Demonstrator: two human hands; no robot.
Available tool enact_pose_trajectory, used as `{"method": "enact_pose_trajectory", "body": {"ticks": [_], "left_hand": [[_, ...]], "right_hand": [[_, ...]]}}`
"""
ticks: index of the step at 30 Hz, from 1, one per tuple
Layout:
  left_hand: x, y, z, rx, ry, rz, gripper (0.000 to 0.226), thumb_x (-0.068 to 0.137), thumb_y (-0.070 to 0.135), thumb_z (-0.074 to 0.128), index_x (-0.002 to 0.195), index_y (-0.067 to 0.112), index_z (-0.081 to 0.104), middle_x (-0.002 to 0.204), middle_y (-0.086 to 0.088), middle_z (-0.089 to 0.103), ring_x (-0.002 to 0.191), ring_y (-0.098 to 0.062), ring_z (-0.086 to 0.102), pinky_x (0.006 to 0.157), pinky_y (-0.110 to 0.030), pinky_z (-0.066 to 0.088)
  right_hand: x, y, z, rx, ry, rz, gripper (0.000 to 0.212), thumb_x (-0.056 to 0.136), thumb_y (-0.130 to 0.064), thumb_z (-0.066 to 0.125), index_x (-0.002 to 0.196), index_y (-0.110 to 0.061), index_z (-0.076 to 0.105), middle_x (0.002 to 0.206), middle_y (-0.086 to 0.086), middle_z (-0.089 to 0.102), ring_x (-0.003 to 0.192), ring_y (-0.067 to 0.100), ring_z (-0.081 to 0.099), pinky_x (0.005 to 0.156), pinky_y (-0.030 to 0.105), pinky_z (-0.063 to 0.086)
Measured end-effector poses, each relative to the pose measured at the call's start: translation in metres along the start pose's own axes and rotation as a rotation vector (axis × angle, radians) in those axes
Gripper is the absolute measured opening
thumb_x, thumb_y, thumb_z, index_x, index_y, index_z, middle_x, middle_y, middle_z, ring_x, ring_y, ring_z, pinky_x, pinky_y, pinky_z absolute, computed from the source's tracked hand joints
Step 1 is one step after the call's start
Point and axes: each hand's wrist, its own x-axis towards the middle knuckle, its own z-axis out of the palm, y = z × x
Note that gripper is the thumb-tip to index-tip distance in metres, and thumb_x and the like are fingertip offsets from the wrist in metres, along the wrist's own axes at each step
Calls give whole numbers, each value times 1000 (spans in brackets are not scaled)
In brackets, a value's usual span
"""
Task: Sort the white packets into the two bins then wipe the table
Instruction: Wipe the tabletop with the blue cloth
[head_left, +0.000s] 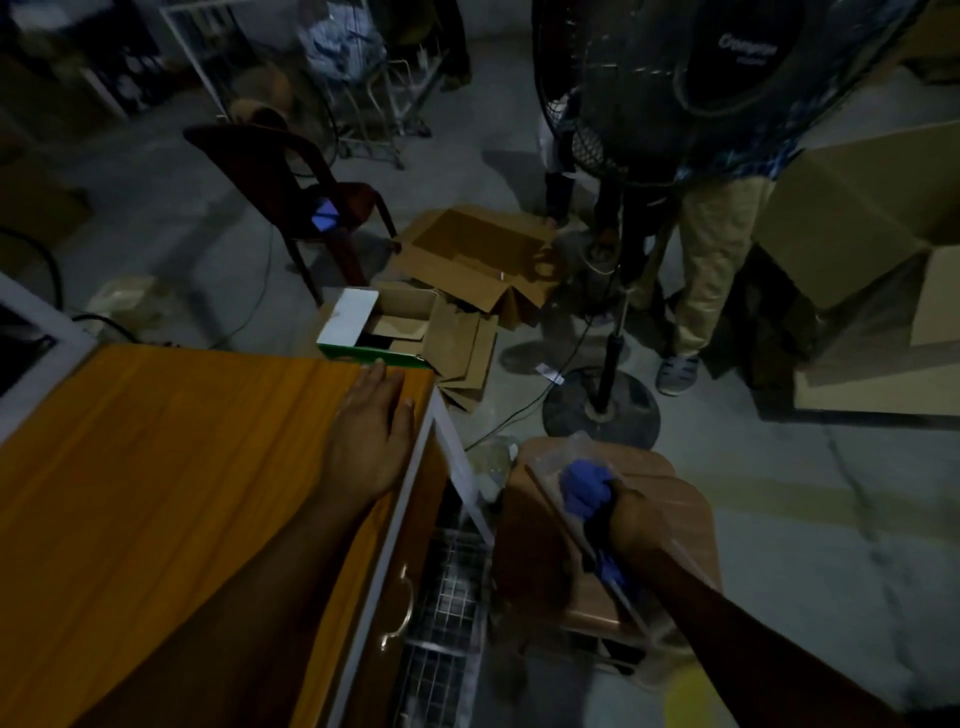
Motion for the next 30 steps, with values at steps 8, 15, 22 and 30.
{"method": "enact_pose_trajectory", "body": {"ticks": [8,15,22,30], "left_hand": [[-44,-33,-34,38,-88,-109,59,96,45,27,146,15,39,155,-9,30,145,-25,24,118,-40,19],[-85,-108,-76,79,-57,-220,66,94,53,24,149,17,34,157,-6,27,146,-22,21,118,-40,19],[-77,-115,-70,75,28,-276,53,99,34,32,148,14,33,157,-7,27,146,-23,21,119,-40,19],[-82,-120,-71,108,53,-291,51,102,33,27,150,16,28,159,-7,22,148,-23,15,121,-39,12]], "right_hand": [[-39,-113,-89,235,351,-251,39,86,-7,62,124,-12,56,98,12,66,75,25,54,66,29,36],[-63,-265,-69,20,246,-597,55,93,-47,52,140,-23,37,111,1,60,96,19,61,79,35,51],[-35,-307,-22,-326,36,-760,79,90,-74,9,151,-27,24,160,10,17,146,32,17,115,49,19],[-39,-311,13,-518,39,-755,68,92,-60,-5,152,-36,14,163,4,2,149,28,-6,114,63,-9]]}}
